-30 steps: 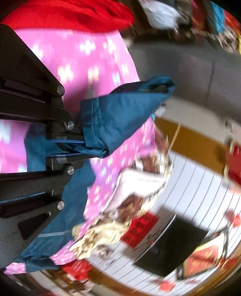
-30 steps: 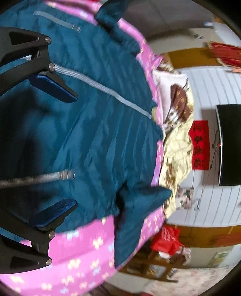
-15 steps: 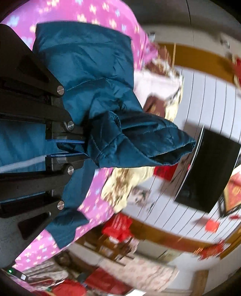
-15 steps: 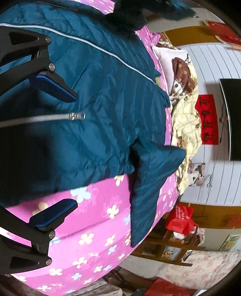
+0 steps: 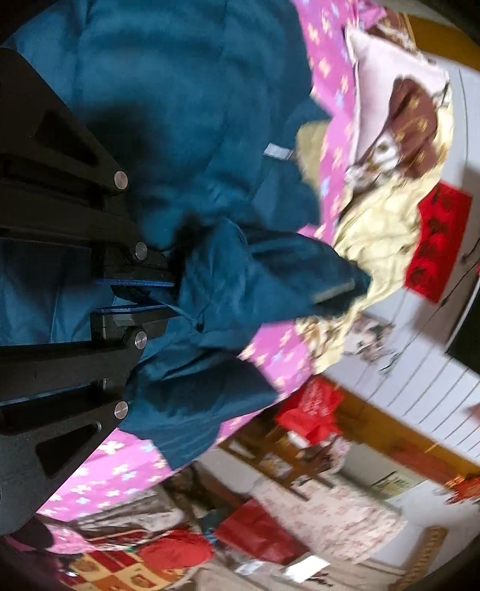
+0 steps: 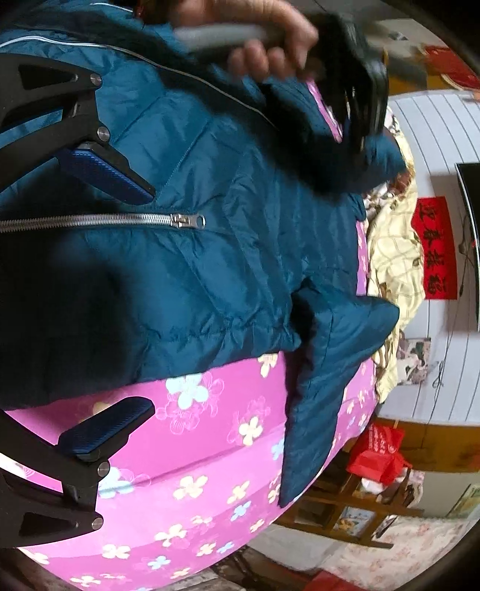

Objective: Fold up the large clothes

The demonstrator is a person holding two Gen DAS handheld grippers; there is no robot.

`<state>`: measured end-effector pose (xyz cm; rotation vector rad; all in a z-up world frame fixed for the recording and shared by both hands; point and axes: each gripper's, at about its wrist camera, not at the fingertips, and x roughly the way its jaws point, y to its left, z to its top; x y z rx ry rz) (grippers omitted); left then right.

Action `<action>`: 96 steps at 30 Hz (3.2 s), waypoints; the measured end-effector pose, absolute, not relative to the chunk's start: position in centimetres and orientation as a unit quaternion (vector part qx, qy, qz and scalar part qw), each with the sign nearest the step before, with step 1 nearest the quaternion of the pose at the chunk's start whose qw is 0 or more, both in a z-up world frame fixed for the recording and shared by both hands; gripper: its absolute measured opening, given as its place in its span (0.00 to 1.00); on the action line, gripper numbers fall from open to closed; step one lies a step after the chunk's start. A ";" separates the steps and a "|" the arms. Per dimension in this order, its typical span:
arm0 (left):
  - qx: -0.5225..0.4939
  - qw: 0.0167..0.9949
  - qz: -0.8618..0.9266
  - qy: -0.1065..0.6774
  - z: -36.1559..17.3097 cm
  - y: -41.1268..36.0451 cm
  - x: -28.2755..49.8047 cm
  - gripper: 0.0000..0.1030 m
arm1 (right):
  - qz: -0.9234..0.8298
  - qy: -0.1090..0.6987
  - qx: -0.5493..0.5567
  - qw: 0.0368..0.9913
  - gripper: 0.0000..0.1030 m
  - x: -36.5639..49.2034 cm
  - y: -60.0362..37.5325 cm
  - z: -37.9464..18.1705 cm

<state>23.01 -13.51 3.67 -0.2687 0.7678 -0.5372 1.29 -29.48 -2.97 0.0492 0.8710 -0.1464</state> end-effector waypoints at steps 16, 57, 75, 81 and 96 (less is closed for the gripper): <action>-0.070 0.821 -0.347 0.448 0.2 -17.6 20.8 0.14 | -0.093 0.440 0.021 0.893 1.00 1.9 -29.7 -3.9; -0.148 0.908 0.051 0.389 2.1 11.8 19.1 0.65 | -0.008 0.408 0.075 0.910 1.00 19.8 -25.6 -2.6; -0.166 0.873 0.047 0.456 -1.2 13.4 21.3 0.76 | -0.046 0.406 0.092 0.908 0.99 28.0 -21.3 0.2; -0.146 0.875 0.054 0.458 -1.5 12.6 21.5 0.78 | 0.044 0.429 -0.007 0.902 0.99 30.1 -10.2 -0.9; -0.125 0.895 0.011 0.428 1.0 10.1 20.4 0.78 | 0.008 0.389 -0.019 0.921 1.00 25.0 -16.4 -0.6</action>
